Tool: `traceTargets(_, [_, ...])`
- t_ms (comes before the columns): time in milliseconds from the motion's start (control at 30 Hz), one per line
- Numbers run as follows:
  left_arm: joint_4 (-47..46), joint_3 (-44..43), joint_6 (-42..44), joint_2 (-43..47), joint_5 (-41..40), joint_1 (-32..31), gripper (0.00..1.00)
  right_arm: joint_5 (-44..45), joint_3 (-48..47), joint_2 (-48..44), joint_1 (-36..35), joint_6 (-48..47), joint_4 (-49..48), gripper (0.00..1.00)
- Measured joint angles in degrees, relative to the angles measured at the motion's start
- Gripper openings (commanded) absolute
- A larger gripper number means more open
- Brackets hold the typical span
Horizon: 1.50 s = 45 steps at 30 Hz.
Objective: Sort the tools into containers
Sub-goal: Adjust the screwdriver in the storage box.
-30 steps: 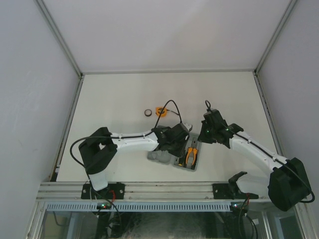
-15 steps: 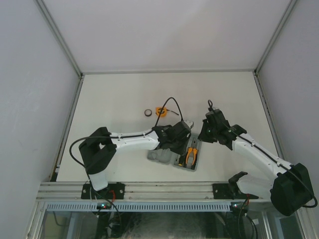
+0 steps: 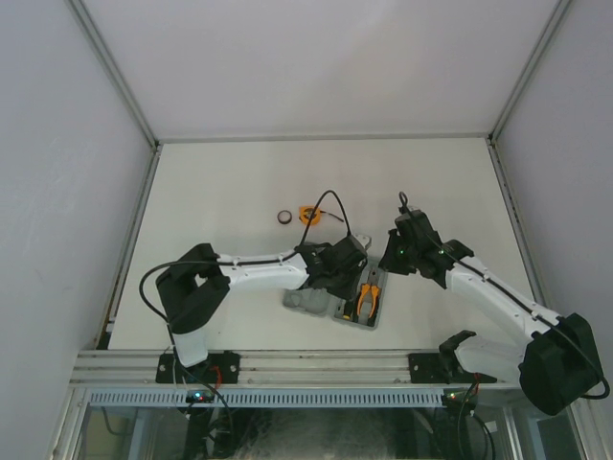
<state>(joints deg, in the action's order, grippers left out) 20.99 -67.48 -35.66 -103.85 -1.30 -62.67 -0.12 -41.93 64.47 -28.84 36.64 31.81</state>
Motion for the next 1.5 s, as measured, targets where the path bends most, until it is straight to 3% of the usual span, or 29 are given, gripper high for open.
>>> traceTargets(567, [-2.97, 1.92, -1.29, -0.24, -0.02, -0.04, 0.25, -3.39, -3.41, 8.26, -0.13, 0.17, -2.45, 0.09])
traceTargets(1067, [-5.16, 3.34, -2.08, 0.31, 0.07, 0.02, 0.23, -6.05, -5.29, 19.74, -0.31, 6.67, -9.14, 0.01])
traceTargets(1500, [-11.72, 7.45, -4.92, 1.68, 0.55, 0.02, 0.23, -4.96, -5.29, 20.83, -0.39, 8.76, -9.11, 0.00])
